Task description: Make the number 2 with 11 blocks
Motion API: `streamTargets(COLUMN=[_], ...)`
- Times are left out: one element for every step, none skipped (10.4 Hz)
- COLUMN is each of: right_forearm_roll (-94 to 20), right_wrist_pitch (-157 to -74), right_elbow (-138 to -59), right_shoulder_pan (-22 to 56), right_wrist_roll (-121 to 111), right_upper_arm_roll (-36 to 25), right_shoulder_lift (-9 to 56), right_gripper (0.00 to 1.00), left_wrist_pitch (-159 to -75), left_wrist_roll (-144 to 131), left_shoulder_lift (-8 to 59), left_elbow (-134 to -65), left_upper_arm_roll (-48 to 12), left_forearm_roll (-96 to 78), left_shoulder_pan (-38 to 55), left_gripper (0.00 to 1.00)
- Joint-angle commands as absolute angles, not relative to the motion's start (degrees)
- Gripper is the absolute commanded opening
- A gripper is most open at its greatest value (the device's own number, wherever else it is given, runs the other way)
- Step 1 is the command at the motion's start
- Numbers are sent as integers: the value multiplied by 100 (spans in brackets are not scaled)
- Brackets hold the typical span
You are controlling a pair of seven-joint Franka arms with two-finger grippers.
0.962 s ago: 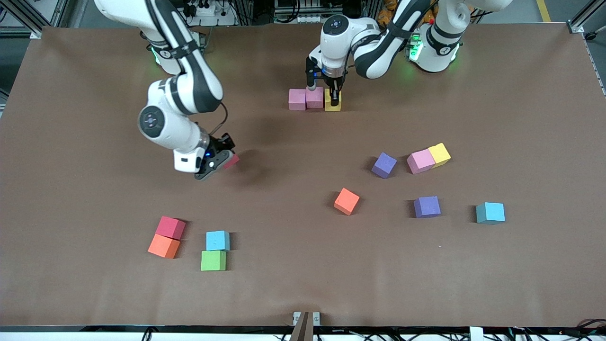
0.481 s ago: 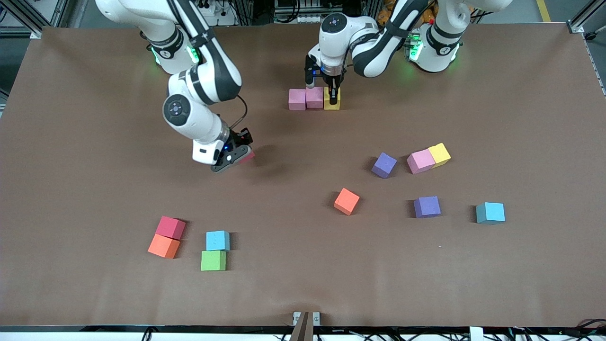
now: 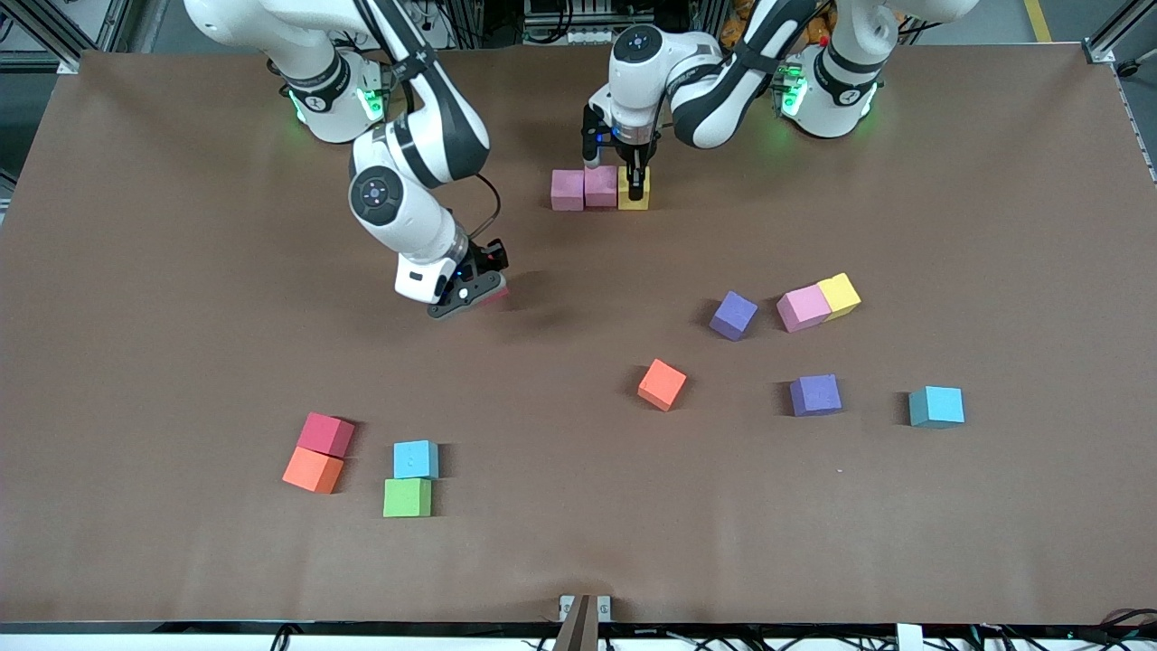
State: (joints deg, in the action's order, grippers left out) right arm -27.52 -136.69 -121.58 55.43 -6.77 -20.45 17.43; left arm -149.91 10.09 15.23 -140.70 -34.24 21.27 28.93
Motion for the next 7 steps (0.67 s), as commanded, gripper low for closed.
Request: streamTargets(right_forearm_roll=[-2848, -2848, -2839, -2839, -2839, -2839, -2830], right_wrist_pitch=[-13667, -13676, -13676, -13737, -13877, -13887, -13887], right_elbow=[-11971, -11945, -11910, -11874, -11857, -11752, -11690], right_shoulder_pan=[5800, 5862, 5941, 6011, 6107, 6195, 6283], right_wrist_roll=[-82, 191, 420, 648, 868, 1079, 1359], right_upper_arm_roll=[-2136, -2136, -2144, -2145, -2145, -2145, -2153], right_shoulder_lift=[1863, 1872, 1907, 1933, 1986, 2091, 2144], right_gripper=[20, 20, 20, 20, 20, 20, 20], left_wrist_pitch=[-15047, -15038, -15029, -15029, -15021, -15021, -15012], left_wrist_roll=[1037, 1037, 1046, 1046, 1046, 1046, 1046], left_shoulder_lift=[1565, 1538, 1512, 1477, 1450, 1372, 1336], left_elbow=[-14027, -14036, -14036, -14036, -14045, -14054, -14062], left_upper_arm_roll=[-3428, -3428, -3428, -3428, -3428, -3428, -3436], left_forearm_roll=[2276, 2276, 2276, 2276, 2276, 2276, 2276], left_shoulder_pan=[2892, 2883, 2883, 2883, 2883, 2883, 2883], left_gripper=[100, 100, 100, 100, 100, 100, 100])
